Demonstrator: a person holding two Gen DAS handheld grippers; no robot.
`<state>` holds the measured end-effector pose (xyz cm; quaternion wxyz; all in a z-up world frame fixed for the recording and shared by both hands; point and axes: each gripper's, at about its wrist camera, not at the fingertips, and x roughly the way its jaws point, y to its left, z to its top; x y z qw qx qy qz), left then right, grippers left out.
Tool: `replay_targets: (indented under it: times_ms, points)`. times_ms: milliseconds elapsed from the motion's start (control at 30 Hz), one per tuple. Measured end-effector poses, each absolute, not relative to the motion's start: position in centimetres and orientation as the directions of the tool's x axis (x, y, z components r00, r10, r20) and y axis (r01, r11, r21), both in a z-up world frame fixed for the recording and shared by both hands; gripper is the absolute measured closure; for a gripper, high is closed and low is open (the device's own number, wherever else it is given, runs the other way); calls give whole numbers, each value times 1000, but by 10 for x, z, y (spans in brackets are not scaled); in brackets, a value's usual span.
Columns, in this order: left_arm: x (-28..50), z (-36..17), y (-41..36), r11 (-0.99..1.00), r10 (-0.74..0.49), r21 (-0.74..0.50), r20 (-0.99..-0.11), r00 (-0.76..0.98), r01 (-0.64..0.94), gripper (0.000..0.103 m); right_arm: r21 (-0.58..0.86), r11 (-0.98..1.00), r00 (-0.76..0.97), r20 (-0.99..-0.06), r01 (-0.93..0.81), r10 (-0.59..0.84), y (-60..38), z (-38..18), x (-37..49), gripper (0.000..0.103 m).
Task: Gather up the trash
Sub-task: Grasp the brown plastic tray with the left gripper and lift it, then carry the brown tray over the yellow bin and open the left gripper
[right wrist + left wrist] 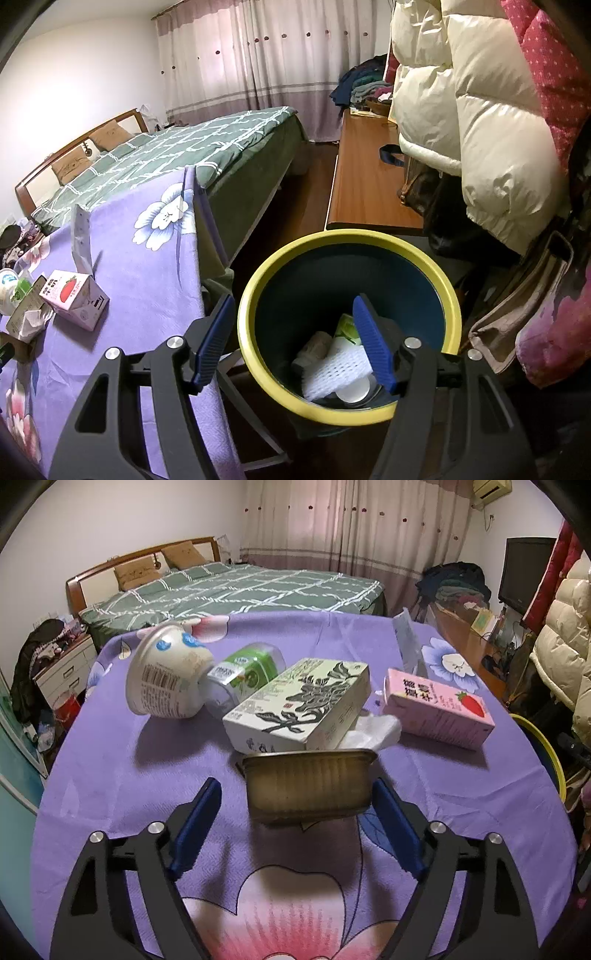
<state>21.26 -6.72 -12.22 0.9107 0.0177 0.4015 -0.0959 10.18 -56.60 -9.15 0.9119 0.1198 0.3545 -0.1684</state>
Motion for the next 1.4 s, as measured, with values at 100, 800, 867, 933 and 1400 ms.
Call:
replay_targets:
  times_ms: [100, 800, 867, 933, 1400]
  points:
    - [215, -125, -68, 980, -165, -46, -739, 653, 195, 26, 98, 915, 690, -689, 392, -222, -566, -93, 103, 40]
    - [161, -73, -102, 942, -294, -75, -659, 692, 328, 43, 108, 914, 717, -659, 391, -229, -574, -85, 80, 40]
    - [157, -62, -118, 927, -330, -81, -643, 691, 367, 43, 95, 912, 718, -651, 398, -246, -577, -82, 72, 40]
    - [156, -53, -139, 906, -370, -80, -628, 685, 416, 43, 87, 909, 720, -643, 409, -262, -582, -79, 64, 40]
    - [178, -52, -316, 751, -541, -84, -647, 538, 655, 43, 79, 860, 670, -663, 505, -333, -635, -94, 30, 39]
